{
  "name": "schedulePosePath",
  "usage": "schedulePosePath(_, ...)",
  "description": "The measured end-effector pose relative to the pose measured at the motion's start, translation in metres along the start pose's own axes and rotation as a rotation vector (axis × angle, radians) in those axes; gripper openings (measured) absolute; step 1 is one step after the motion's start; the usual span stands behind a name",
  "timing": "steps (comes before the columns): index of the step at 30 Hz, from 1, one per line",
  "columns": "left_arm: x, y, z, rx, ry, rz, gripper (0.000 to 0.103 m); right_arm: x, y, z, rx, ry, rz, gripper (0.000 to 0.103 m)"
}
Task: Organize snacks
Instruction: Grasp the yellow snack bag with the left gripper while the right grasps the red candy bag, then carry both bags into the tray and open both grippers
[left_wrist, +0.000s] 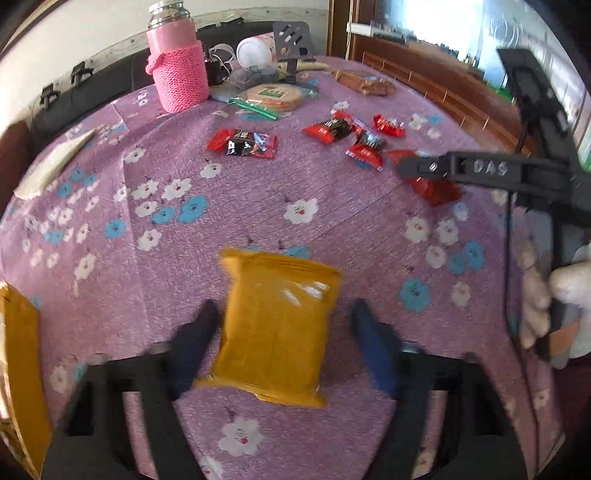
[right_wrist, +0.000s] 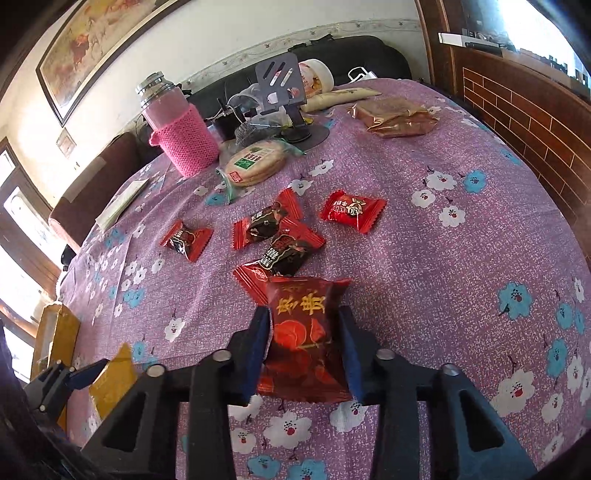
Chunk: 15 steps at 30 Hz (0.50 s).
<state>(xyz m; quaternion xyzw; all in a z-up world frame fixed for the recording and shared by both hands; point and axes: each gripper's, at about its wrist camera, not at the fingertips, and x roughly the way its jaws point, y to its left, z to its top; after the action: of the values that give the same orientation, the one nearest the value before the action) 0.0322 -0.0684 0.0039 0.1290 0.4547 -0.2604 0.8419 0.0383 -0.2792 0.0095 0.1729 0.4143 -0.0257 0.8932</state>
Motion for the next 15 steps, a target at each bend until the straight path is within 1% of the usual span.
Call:
schedulePosePath(1,-0.002,0.003,0.000,-0.020,-0.002,0.009,0.043,-0.001,0.001,-0.001,-0.002,-0.003,0.002,0.037)
schedulePosePath(3,-0.006,0.009,-0.002,-0.073,-0.012,-0.020,0.042,-0.003,0.002,-0.002,-0.008,-0.012,0.006,0.035)
schedulePosePath(7,-0.031,0.023,-0.016,-0.156,-0.060,-0.032,0.042,-0.013,0.009,-0.004,-0.025,-0.050,0.039,0.035)
schedulePosePath(10,-0.067,0.039,-0.032,-0.232,-0.113,-0.045,0.042,-0.024,0.021,-0.007,-0.050,-0.073,0.052,0.035)
schedulePosePath(13,-0.109,0.060,-0.049,-0.307,-0.173,-0.037,0.043,-0.039,0.043,-0.013,-0.074,-0.070,0.121,0.035)
schedulePosePath(15,-0.141,0.079,-0.066,-0.369,-0.217,-0.002,0.043,-0.051,0.066,-0.019,-0.102,-0.069,0.173,0.035)
